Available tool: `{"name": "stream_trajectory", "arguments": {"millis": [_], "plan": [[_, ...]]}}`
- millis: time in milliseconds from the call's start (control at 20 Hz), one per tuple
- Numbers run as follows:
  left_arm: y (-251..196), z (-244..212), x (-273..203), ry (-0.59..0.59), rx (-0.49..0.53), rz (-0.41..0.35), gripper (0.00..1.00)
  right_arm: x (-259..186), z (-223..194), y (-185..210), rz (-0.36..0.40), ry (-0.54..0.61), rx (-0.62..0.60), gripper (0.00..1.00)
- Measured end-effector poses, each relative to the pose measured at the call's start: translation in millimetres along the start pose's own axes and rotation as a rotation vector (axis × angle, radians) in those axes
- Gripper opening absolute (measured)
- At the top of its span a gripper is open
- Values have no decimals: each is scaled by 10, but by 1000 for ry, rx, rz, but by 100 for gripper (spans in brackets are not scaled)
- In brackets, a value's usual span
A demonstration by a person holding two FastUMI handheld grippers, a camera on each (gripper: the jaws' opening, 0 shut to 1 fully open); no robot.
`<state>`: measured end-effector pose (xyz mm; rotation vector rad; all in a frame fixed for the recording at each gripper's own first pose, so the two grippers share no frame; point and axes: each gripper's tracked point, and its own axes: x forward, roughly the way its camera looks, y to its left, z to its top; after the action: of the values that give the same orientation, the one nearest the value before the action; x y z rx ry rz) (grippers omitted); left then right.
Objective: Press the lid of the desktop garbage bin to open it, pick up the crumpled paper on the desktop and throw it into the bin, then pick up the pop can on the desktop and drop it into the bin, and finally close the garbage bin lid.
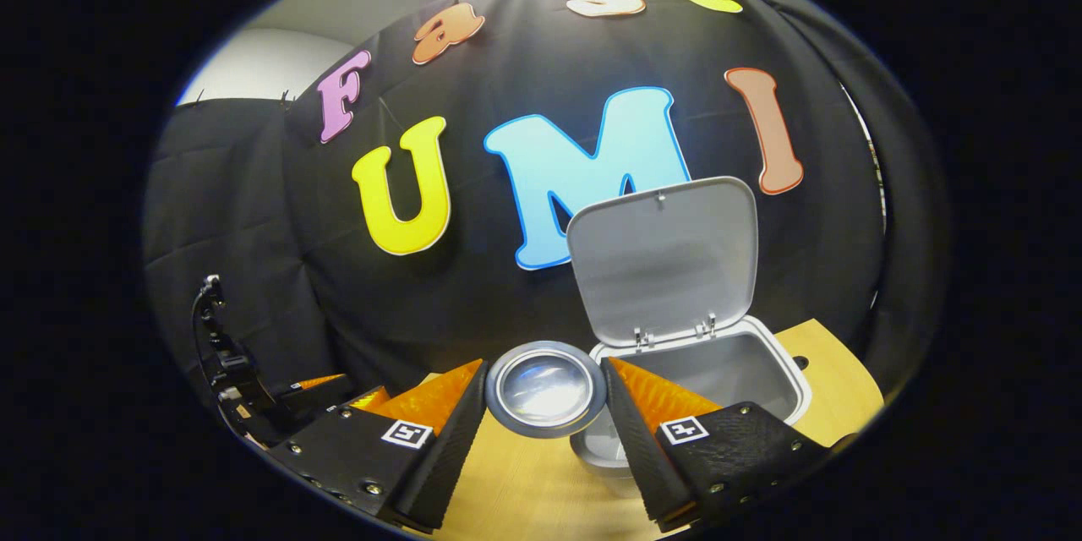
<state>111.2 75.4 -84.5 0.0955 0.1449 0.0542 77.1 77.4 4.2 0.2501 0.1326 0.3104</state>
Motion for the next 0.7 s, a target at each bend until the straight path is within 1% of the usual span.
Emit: {"name": "stream_trajectory", "arguments": {"millis": [150, 200, 350, 400, 700], "plan": [[11, -9, -6, 2, -3, 1, 95, 25, 120, -132, -33, -32, -20, 82], [7, -16, -7, 2, -3, 2, 100, 33, 152, -170, -44, -41, -26, 83], [28, -6, -18, 3, -2, 4, 100, 67, 190, -294, -78, -54, -39, 83], [40, -8, -26, 3, 0, 6, 96, 93, 183, -349, -92, -54, -47, 83], [97, -21, -44, 6, 2, 16, 95, 285, -12, -623, -153, 1, -99, 82]]}}
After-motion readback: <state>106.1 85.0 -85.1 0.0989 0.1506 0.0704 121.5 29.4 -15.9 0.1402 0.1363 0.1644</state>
